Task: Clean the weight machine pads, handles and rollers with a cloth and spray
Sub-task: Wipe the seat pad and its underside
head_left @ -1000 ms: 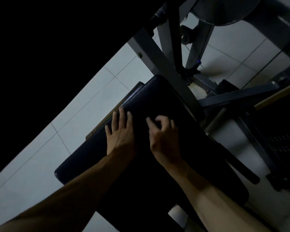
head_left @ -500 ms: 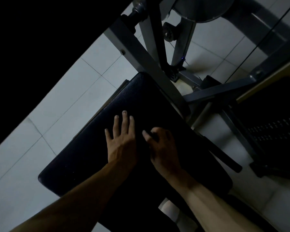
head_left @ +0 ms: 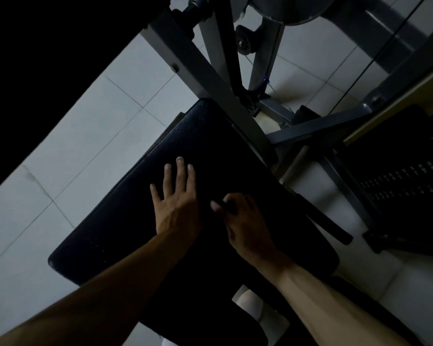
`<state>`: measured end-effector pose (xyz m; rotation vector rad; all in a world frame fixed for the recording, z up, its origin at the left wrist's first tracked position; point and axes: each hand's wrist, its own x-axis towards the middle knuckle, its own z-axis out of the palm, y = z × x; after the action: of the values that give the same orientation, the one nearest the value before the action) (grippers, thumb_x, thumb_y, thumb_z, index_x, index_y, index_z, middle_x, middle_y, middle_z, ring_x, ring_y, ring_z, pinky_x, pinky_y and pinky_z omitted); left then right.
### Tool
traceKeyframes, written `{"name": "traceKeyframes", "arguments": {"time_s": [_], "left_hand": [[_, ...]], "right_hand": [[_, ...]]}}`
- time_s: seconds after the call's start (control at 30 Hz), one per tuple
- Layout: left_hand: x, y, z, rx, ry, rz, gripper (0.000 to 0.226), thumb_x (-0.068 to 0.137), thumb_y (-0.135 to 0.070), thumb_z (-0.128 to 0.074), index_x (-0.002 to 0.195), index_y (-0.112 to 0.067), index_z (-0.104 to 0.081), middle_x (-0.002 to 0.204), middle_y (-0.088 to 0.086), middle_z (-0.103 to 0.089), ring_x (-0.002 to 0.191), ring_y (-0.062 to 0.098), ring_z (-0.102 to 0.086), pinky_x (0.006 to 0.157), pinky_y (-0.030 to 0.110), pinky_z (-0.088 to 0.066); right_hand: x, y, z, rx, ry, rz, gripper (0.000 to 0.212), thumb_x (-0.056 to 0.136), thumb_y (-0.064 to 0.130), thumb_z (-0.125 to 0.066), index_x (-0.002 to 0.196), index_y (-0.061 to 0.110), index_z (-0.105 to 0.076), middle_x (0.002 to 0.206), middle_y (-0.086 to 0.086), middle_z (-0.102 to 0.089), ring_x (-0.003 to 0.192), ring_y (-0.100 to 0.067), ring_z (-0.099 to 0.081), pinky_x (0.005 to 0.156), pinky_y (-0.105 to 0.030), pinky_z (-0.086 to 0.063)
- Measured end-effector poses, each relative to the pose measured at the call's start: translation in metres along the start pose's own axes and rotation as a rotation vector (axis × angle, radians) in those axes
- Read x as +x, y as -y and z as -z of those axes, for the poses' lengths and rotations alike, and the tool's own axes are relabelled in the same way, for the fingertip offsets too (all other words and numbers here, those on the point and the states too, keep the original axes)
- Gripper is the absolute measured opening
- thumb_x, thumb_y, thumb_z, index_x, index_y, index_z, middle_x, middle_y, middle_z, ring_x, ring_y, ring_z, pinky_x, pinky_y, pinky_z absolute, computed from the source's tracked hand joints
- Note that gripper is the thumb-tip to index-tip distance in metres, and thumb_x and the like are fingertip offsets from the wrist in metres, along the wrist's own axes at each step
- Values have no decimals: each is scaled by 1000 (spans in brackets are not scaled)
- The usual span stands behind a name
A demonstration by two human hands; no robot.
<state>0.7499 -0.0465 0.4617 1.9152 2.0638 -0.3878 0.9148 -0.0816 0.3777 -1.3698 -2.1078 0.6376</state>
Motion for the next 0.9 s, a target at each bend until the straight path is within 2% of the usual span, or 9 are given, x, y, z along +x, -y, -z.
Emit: {"name": "traceKeyframes", "arguments": {"time_s": [0.07, 0.13, 0.23, 0.37, 0.47, 0.53, 0.63, 0.7, 0.9], "left_hand": [[1, 1, 3, 2, 52, 2, 128, 81, -66, -71, 160, -20, 18, 163, 1, 37, 151, 30, 31, 123, 66, 0], [2, 3, 3, -9, 52, -12, 138, 72, -72, -75, 160, -21, 18, 164, 1, 36, 152, 30, 30, 122, 66, 2], [0, 3, 0, -30, 27, -14, 138, 71, -74, -75, 161, -21, 16, 165, 1, 34, 152, 30, 30, 122, 66, 2], [-1, -2, -2, -58, -19, -2, 130, 76, -82, -62, 161, -20, 14, 166, 3, 30, 153, 31, 27, 121, 65, 7], [-12, -10, -10, -59, -64, -82, 116, 83, -69, -67, 163, -20, 1, 169, 8, 23, 154, 34, 24, 123, 64, 5], [-22, -20, -16, -29, -56, -208, 104, 87, -66, -63, 164, -24, -6, 168, 5, 24, 154, 32, 25, 125, 60, 6], [-32, -37, -30, 86, 79, -311, 106, 90, -69, -56, 163, -25, 5, 165, 4, 33, 151, 32, 31, 125, 58, 6], [-34, -43, -39, 157, 83, -309, 110, 88, -70, -57, 162, -24, 11, 164, 6, 36, 150, 35, 34, 124, 62, 4], [-33, -48, -46, 186, 86, -265, 114, 86, -70, -59, 161, -23, 13, 162, 7, 39, 148, 37, 36, 122, 65, 5]], "right_hand": [[10, -26, 17, -23, -55, -1, 44, 94, 16, -67, 137, 25, -66, 120, -9, -57, 107, -32, -56, 94, -38, -50], [24, -52, 38, -34, -225, -285, 39, 99, 16, -57, 136, 19, -68, 119, -15, -58, 109, -30, -53, 101, -26, -41], [27, -56, 44, 22, -300, -615, 48, 95, 5, -61, 140, 19, -64, 127, -20, -55, 117, -39, -52, 106, -43, -42], [-18, 15, 12, 62, -113, -373, 55, 97, 18, -61, 150, 28, -53, 139, -14, -52, 128, -33, -48, 110, -41, -41], [-46, 8, 11, 45, 32, -148, 62, 90, 11, -69, 147, 31, -56, 137, -11, -53, 127, -32, -49, 108, -43, -43], [-47, -23, 27, 7, -46, -279, 58, 89, 7, -66, 144, 27, -60, 133, -13, -54, 122, -33, -51, 105, -48, -46], [-42, -47, 45, 72, -296, -733, 48, 94, 7, -59, 139, 21, -63, 132, -17, -53, 119, -33, -53, 104, -43, -47], [-27, -33, 34, 97, -379, -844, 46, 97, 5, -60, 142, 17, -62, 131, -19, -53, 118, -34, -54, 108, -39, -44], [-28, -25, 32, -17, -150, -523, 51, 96, 14, -64, 146, 22, -58, 134, -16, -53, 124, -30, -46, 109, -41, -41]]}}
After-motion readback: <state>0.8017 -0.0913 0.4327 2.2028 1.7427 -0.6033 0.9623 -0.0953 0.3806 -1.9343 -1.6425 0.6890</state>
